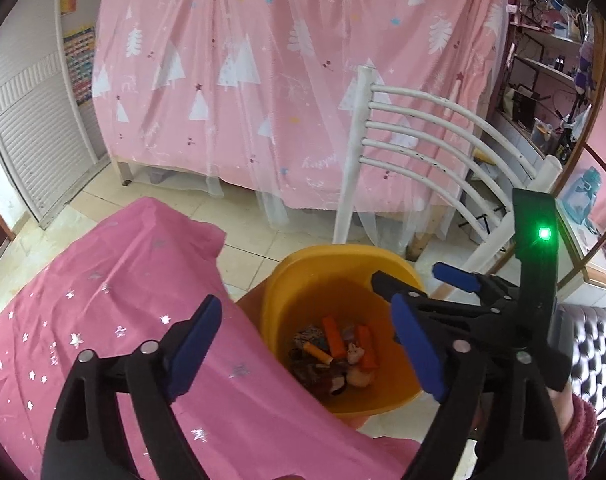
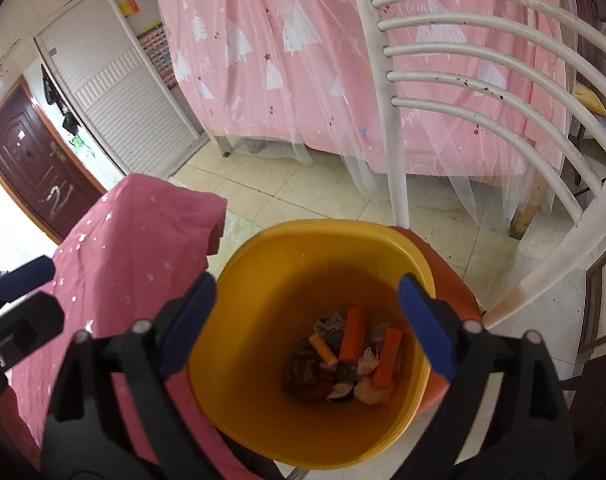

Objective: Collect trash

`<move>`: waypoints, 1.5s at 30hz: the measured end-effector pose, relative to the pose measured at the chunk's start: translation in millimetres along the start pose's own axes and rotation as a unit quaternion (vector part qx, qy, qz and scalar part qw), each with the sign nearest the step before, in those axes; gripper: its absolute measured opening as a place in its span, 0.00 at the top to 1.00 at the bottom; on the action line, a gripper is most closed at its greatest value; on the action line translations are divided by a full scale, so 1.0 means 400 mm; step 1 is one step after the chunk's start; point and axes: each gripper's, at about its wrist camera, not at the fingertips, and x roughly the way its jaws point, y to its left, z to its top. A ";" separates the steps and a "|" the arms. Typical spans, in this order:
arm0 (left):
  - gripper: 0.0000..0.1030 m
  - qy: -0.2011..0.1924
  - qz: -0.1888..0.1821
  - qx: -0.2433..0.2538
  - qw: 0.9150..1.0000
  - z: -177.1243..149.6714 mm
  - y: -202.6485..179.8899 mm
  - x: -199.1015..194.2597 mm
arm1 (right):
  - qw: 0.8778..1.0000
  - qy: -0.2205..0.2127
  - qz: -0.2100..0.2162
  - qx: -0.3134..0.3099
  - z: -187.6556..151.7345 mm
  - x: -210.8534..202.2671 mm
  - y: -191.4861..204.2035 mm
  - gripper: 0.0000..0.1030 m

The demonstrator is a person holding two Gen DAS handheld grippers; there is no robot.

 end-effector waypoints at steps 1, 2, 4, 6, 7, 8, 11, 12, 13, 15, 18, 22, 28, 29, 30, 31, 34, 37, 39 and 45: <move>0.20 -0.004 0.006 -0.002 1.000 -0.001 0.009 -0.006 | 1.000 -0.001 0.001 -0.002 0.000 -0.001 0.007 0.11; 0.18 -0.011 0.012 -0.006 1.000 -0.005 0.019 -0.016 | 1.000 -0.002 0.001 -0.004 0.001 -0.004 0.012 0.10; 0.15 -0.020 0.016 -0.015 1.000 -0.009 0.040 -0.035 | 1.000 -0.010 0.003 -0.007 0.001 -0.014 0.024 0.06; 0.12 -0.032 0.026 -0.024 0.999 -0.017 0.063 -0.060 | 1.000 -0.021 0.001 -0.010 0.000 -0.030 0.040 0.06; 0.11 -0.039 0.031 -0.029 0.998 -0.021 0.075 -0.074 | 0.999 -0.034 -0.001 -0.013 0.001 -0.044 0.053 0.06; 0.11 -0.046 0.034 -0.035 0.998 -0.028 0.087 -0.087 | 0.999 -0.041 -0.002 -0.017 0.001 -0.054 0.064 0.06; 0.11 -0.068 0.047 -0.064 0.995 -0.054 0.132 -0.135 | 0.997 -0.064 0.002 -0.031 0.001 -0.091 0.106 0.06; 0.10 -0.075 0.051 -0.072 0.993 -0.063 0.145 -0.152 | 0.997 -0.069 0.004 -0.034 0.001 -0.101 0.119 0.06; 0.09 -0.079 0.056 -0.078 0.992 -0.069 0.157 -0.164 | 0.996 -0.077 0.007 -0.038 -0.001 -0.114 0.136 0.06; 0.08 -0.087 0.075 -0.093 0.989 -0.090 0.185 -0.190 | 0.995 -0.088 0.014 -0.049 -0.006 -0.136 0.171 0.06; 0.08 -0.100 0.112 -0.121 0.981 -0.128 0.232 -0.232 | 0.993 -0.092 0.030 -0.065 -0.016 -0.157 0.214 0.06; 0.08 -0.109 0.151 -0.151 0.971 -0.174 0.293 -0.273 | 0.989 -0.101 0.056 -0.093 -0.041 -0.187 0.289 0.06; 0.08 -0.118 0.224 -0.213 0.944 -0.264 0.393 -0.354 | 0.980 -0.098 0.113 -0.133 -0.098 -0.222 0.400 0.06; 0.08 -0.119 0.235 -0.219 0.940 -0.277 0.405 -0.364 | 0.978 -0.095 0.124 -0.137 -0.109 -0.225 0.413 0.06; 0.08 -0.119 0.245 -0.225 0.936 -0.292 0.419 -0.376 | 0.977 -0.091 0.135 -0.141 -0.114 -0.226 0.426 0.06; 0.08 -0.118 0.252 -0.230 0.932 -0.308 0.431 -0.386 | 0.974 -0.082 0.149 -0.148 -0.125 -0.226 0.447 0.06; 0.08 -0.112 0.266 -0.245 0.925 -0.348 0.466 -0.409 | 0.966 -0.077 0.169 -0.177 -0.163 -0.233 0.498 0.06; 0.08 -0.109 0.279 -0.262 0.917 -0.384 0.504 -0.430 | 0.958 -0.076 0.190 -0.200 -0.199 -0.242 0.534 0.06; 0.08 -0.107 0.289 -0.267 0.913 -0.405 0.522 -0.439 | 0.952 -0.069 0.204 -0.217 -0.220 -0.243 0.557 0.06; 0.08 -0.109 0.320 -0.268 0.902 -0.450 0.534 -0.470 | 0.937 -0.071 0.224 -0.260 -0.270 -0.250 0.602 0.06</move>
